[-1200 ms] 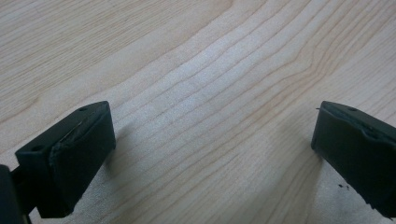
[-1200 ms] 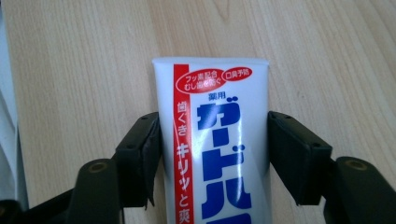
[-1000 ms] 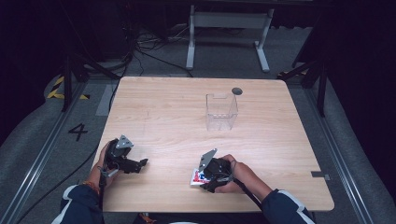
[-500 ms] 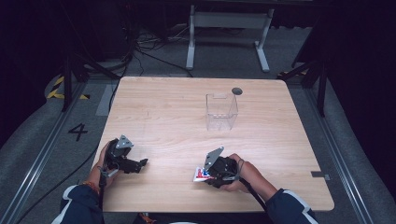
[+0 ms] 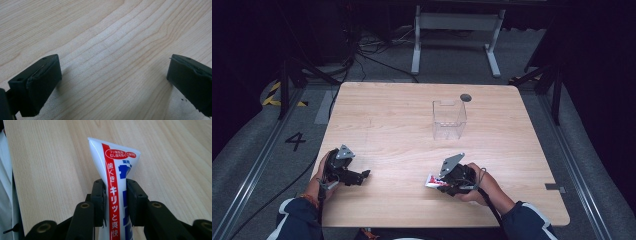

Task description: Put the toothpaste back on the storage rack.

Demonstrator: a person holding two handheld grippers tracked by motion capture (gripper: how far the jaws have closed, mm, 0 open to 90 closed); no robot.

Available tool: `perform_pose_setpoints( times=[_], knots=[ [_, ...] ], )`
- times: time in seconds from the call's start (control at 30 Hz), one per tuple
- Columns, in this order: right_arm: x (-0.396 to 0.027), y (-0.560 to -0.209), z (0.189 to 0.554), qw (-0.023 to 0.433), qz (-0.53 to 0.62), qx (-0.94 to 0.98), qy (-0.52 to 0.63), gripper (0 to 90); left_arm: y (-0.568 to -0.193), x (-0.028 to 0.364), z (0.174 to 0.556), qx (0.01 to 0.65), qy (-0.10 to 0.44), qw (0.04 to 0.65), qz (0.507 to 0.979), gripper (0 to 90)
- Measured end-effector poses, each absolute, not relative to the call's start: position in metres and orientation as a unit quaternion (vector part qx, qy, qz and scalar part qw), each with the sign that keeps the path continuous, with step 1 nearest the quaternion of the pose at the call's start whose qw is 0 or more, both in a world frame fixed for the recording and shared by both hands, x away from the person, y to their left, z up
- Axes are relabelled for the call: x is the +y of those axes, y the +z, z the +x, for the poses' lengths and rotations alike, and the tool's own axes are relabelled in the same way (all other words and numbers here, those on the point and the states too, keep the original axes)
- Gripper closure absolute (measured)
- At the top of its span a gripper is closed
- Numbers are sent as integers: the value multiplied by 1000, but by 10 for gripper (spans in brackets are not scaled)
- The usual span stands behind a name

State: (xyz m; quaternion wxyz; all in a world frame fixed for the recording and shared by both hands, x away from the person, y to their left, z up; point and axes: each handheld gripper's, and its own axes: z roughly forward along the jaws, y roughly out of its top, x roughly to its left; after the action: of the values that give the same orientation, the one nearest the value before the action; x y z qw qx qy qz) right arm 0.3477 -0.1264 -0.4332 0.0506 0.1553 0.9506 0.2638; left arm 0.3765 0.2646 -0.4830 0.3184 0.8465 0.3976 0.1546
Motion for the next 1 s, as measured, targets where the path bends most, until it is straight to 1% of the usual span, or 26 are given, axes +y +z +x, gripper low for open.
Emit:
perform_pose_setpoints(
  times=[0.5, 0.7, 0.87, 1.0],
  knots=[
    [-158, -417, 352, 47, 188, 927, 322, 721, -483, 265, 376, 398, 155, 318, 846, 1],
    [-164, -415, 352, 52, 192, 920, 337, 725, -483, 265, 376, 399, 154, 318, 846, 1],
    [-173, -413, 352, 50, 194, 907, 370, 728, -483, 264, 376, 400, 154, 319, 845, 1],
    [-181, -415, 353, 57, 204, 894, 395, 731, -483, 264, 376, 400, 154, 319, 845, 2]
  ],
)
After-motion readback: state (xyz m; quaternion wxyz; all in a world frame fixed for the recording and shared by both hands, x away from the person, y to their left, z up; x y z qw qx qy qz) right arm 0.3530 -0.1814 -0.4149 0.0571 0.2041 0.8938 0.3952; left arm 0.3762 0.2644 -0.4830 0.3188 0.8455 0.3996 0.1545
